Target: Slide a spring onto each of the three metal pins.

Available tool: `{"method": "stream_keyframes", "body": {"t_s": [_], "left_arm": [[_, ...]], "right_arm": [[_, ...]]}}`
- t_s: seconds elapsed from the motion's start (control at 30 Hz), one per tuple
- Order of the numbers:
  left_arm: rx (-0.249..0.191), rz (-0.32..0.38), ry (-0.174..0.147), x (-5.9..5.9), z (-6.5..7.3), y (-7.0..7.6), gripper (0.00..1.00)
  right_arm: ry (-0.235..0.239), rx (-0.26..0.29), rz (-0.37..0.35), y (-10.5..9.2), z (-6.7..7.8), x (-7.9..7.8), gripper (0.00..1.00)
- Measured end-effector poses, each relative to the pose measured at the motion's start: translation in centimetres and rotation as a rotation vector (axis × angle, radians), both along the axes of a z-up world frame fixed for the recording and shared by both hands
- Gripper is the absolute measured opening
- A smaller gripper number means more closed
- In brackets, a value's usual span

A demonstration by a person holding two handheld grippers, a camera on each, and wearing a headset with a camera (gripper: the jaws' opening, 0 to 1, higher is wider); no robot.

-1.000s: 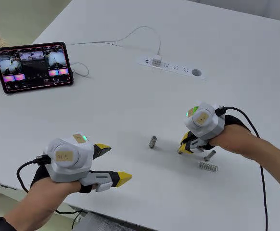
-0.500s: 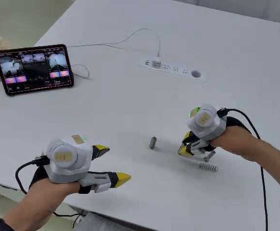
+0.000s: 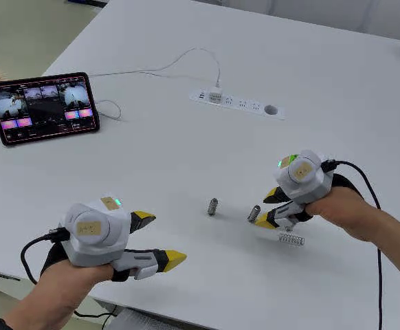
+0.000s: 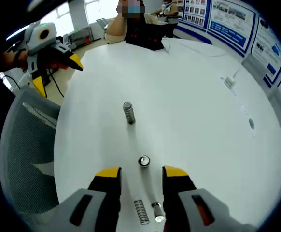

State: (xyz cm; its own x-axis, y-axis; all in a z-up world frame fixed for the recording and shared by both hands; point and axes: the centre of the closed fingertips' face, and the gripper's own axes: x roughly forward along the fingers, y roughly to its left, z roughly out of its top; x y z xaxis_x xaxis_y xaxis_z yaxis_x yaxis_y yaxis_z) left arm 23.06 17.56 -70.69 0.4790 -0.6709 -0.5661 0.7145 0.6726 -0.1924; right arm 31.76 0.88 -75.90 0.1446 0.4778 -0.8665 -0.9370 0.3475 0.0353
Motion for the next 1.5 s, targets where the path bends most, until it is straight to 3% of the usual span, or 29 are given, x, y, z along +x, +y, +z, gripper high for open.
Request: {"method": "stream_keyframes", "body": {"t_s": [0.27, 0.37, 0.6, 0.8, 1.5], "left_arm": [[-0.001, -0.003, 0.002, -0.3, 0.1, -0.3, 0.6], [-0.007, 0.003, 0.003, -0.4, 0.2, -0.4, 0.6], [-0.008, -0.001, 0.007, -0.6, 0.1, -0.7, 0.59], [-0.023, 0.009, 0.014, -0.6, 0.2, -0.9, 0.6], [-0.015, -0.04, 0.009, -0.1, 0.3, -3.1, 0.6]], "right_arm": [[-0.019, 0.08, -0.101, -0.1, 0.9, 0.0, 0.37], [-0.021, 0.147, -0.153, 0.1, 1.3, -0.1, 0.39], [-0.035, 0.198, -0.238, -0.6, 1.6, -0.4, 0.41], [-0.05, 0.299, -0.337, -1.2, 3.0, -0.3, 0.44], [-0.066, 0.358, -0.444, -4.1, 3.4, -3.0, 0.54]]}}
